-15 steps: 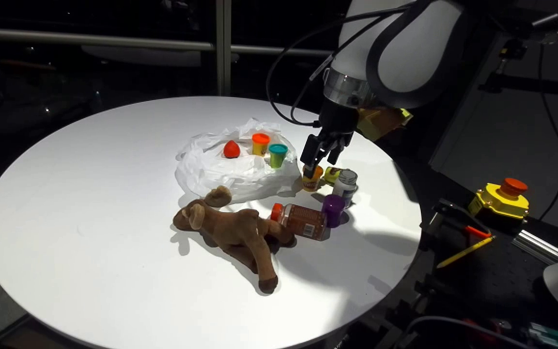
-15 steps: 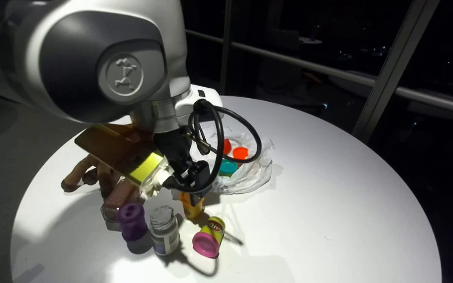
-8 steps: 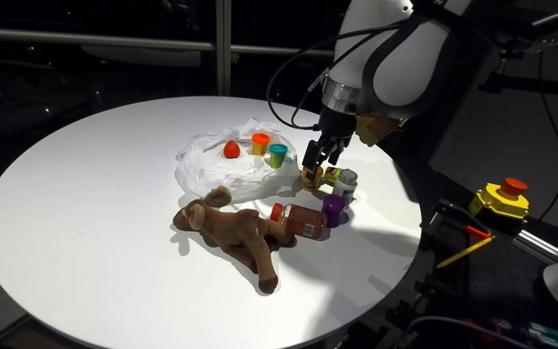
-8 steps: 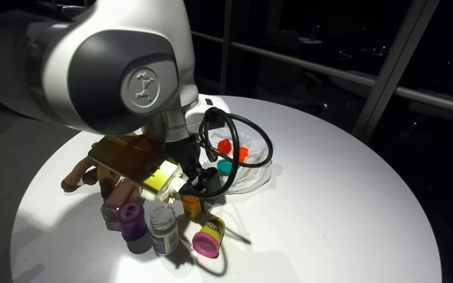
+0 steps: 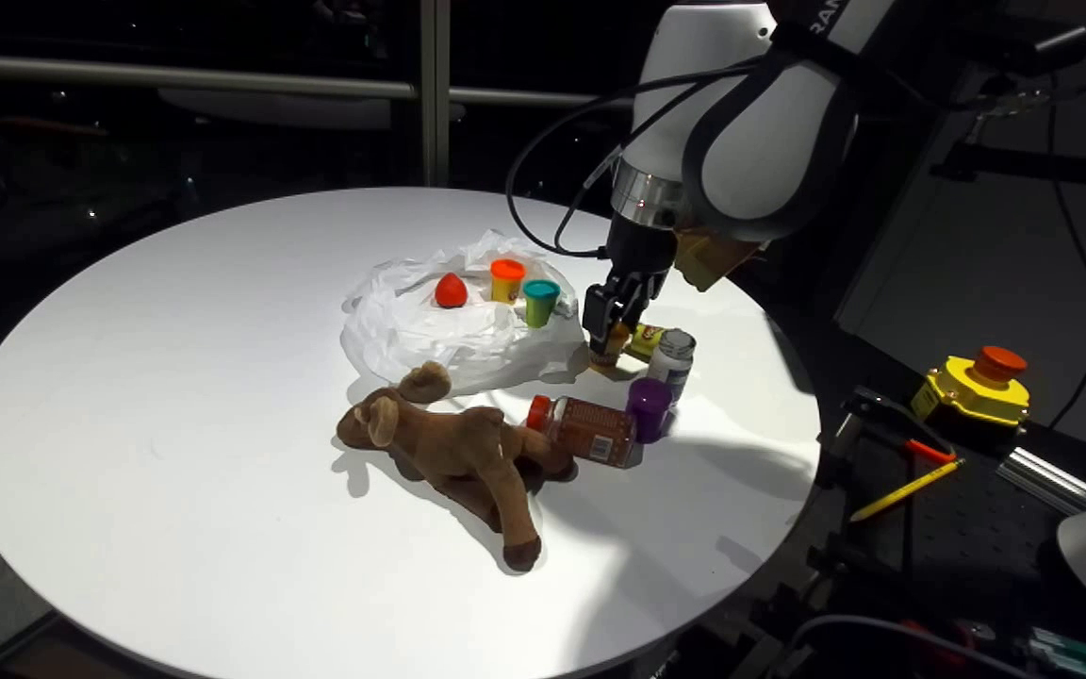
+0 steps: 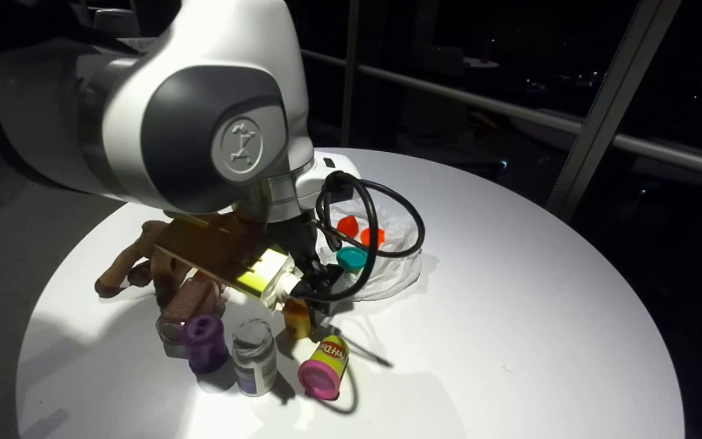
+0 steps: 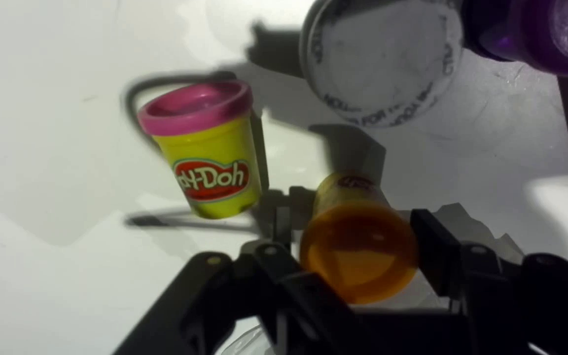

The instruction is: Put all the contents in the white plastic bag

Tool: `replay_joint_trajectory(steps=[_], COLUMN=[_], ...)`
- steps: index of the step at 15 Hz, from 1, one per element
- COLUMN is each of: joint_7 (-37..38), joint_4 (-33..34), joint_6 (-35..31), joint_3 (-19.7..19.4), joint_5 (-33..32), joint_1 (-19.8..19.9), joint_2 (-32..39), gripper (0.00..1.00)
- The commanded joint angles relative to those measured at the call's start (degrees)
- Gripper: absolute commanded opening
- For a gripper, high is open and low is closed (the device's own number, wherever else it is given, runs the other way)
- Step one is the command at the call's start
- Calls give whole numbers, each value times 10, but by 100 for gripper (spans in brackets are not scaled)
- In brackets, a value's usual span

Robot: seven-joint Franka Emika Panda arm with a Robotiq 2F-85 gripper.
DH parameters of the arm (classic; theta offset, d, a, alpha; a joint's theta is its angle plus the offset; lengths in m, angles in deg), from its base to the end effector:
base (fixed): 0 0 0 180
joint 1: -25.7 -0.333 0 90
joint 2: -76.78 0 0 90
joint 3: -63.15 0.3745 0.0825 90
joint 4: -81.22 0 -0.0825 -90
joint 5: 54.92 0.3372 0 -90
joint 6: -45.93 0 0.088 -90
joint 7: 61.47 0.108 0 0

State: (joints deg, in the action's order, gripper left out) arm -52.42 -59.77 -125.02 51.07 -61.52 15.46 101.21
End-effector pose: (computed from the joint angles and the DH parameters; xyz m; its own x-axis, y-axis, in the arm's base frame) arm 0.4930 -0.0069 0.2389 0.9928 -0.0484 0.1098 -0.0595 -0.9932 0.0997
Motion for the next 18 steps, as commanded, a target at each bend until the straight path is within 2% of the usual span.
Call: replay_joint_trajectory(steps=[1,2,4,8,9,11,13,15,18], joint_7=[8,9,21,81,94,132,144,150,172], joint_4=[23,25,23,6,7,29,72,114,184], joint_6=[-1,-1,5,46,65,107,148,154,137], joint_3=[-6,-9,-26,-117,-122,-98,-27,28,53], joint_5=[-4,-6,-12,-60,-73,-86,-53,-20,-11], joint_1=[-7,-9,-24,-111,-123,-130,-101,-79,-64], joint_2=[13,13,4,-65,-88,-107,-97,-66,-1], gripper=[35,29,29,29,29,29,29,29,29])
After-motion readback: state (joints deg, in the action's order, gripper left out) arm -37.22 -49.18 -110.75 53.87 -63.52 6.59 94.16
